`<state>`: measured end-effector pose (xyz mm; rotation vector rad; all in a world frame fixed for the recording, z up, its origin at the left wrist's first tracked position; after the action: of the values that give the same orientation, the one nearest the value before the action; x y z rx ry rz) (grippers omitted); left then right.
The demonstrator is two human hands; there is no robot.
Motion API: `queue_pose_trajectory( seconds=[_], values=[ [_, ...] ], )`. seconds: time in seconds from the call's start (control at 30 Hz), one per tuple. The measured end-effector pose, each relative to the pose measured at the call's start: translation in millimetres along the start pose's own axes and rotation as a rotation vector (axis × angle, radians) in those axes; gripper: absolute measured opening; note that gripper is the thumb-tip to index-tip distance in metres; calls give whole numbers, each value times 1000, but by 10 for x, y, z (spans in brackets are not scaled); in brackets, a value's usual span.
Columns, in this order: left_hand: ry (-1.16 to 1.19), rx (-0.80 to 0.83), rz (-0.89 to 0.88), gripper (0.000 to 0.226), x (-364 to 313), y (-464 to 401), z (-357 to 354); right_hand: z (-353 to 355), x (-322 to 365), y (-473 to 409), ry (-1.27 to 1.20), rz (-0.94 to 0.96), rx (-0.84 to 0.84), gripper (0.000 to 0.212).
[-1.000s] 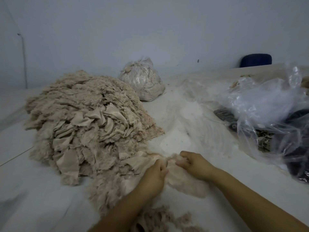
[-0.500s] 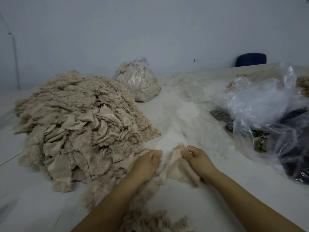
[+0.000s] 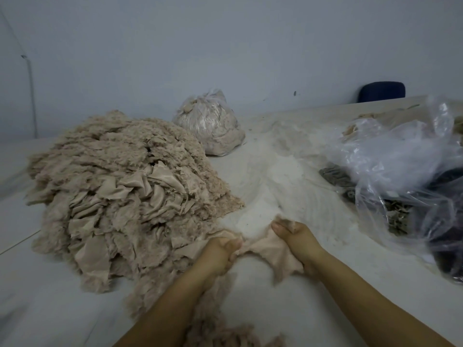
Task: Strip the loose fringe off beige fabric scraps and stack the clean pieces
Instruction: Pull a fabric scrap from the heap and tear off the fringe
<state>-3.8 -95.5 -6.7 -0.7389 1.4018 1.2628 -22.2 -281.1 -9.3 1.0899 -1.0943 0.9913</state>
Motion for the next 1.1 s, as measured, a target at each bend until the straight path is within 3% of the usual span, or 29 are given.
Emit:
queue_pose_trajectory(
  seconds=[0.07, 0.23, 0.33, 0.67, 0.77, 0.83, 0.93, 1.03, 1.1],
  values=[
    [36, -11, 14, 36, -10, -6, 75, 13, -5, 3, -65, -28, -2, 21],
    [10, 142, 3, 35, -76, 12, -71, -115, 41, -3, -46, -10, -35, 25],
    [50, 108, 20, 32, -109, 1, -23, -74, 65, -42, -138, 8, -115, 19],
    [82, 74, 28, 39, -24, -1, 47, -165, -161, -54, 2, -53, -244, 22],
    [110, -12, -146, 32, -31, -58, 41, -192, -122, -20, 233, -28, -104, 23],
    [91, 37, -217, 35, -56, -71, 22, -224, -67, 23, 170, 4, 82, 31],
    [13, 56, -170, 42, -48, -80, -70, -328, -29, 94, 74, 72, 275, 28],
    [175, -51, -47, 34, -9, -132, -143, -444, -38, 145, 18, 97, 183, 28],
    [390, -222, 29, 31, 25, -199, -201, -506, -56, 190, 98, 110, 150, 24]
  ],
)
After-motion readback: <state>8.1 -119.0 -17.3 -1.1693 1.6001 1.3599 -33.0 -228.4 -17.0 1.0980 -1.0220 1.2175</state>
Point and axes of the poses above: each hand's wrist, its own y-axis away from the middle knuckle, its own z-axis out of the back of the hand, x = y × z, the point moved 1 cm from there along -y, towards the middle knuckle, and after that the axes turned 7 degrees about y, right-handed, at the moved point
